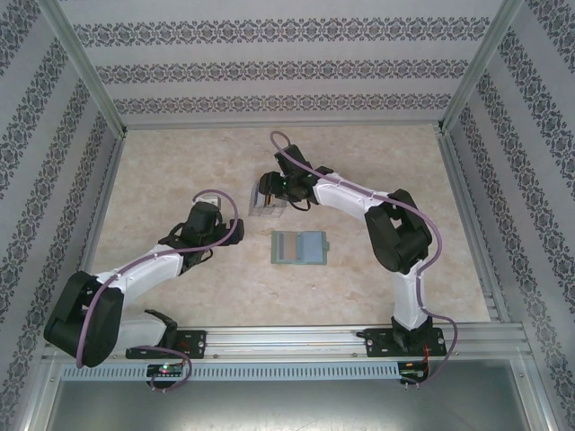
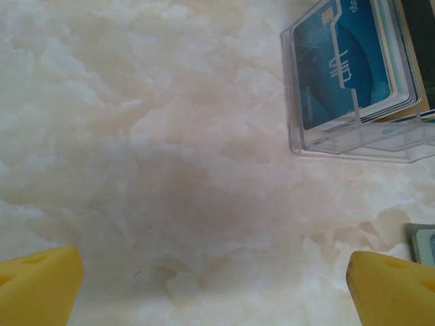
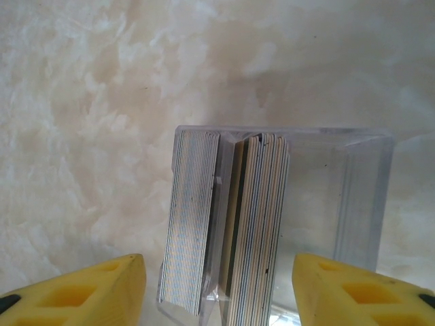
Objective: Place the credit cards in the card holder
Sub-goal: Pick up the credit card from the storage box.
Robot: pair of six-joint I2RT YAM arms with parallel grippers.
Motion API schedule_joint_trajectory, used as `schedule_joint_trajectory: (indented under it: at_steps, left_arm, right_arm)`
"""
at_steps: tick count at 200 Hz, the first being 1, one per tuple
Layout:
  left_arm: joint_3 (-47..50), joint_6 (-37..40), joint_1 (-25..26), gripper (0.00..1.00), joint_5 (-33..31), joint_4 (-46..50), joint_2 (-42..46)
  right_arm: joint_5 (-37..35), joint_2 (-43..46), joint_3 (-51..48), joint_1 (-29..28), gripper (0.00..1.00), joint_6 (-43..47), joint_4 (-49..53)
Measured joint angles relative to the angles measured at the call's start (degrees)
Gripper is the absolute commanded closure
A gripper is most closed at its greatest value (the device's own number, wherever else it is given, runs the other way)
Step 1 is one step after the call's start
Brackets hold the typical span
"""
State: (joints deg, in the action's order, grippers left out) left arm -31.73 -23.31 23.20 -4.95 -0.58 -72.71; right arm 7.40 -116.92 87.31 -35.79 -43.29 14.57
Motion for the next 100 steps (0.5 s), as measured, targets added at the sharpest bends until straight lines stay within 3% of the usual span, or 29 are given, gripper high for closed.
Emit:
schedule_joint_trajectory:
  at_steps: [100]
  left_arm:
    - [0.0, 0.0, 0.0, 0.0, 0.0, 0.0, -0.7]
  right_arm:
    - [-1.4, -4.2, 8.5, -1.5, 0.55, -1.5, 11.4]
